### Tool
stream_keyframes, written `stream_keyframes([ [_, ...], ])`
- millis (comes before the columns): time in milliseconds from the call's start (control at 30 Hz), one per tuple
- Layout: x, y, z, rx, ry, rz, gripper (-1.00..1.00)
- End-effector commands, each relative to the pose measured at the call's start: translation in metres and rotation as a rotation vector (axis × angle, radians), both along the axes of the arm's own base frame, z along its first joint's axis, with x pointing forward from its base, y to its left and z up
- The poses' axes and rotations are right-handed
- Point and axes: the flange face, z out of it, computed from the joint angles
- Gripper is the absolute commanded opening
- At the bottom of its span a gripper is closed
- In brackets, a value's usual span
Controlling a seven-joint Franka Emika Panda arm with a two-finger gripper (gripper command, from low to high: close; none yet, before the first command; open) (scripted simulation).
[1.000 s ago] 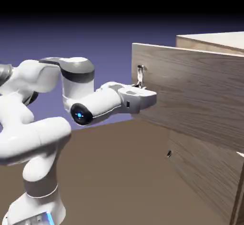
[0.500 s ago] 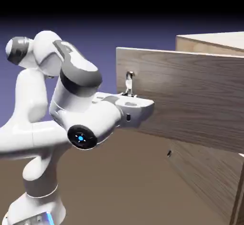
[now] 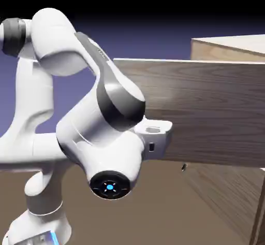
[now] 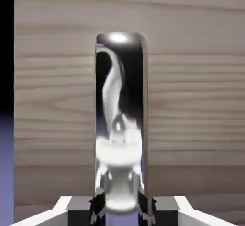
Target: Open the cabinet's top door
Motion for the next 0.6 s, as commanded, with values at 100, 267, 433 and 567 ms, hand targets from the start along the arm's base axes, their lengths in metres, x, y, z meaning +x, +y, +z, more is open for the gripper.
stream_keyframes([
  [100, -0.002, -0.033, 0.000, 0.000, 0.000, 0.083, -1.00],
  [267, -0.001, -0.076, 0.000, 0.000, 0.000, 0.190, -1.00],
  [433, 0.004, -0.117, 0.000, 0.000, 0.000, 0.292, -1.00],
  [567, 0.011, -0.146, 0.000, 0.000, 0.000, 0.368, -1.00],
])
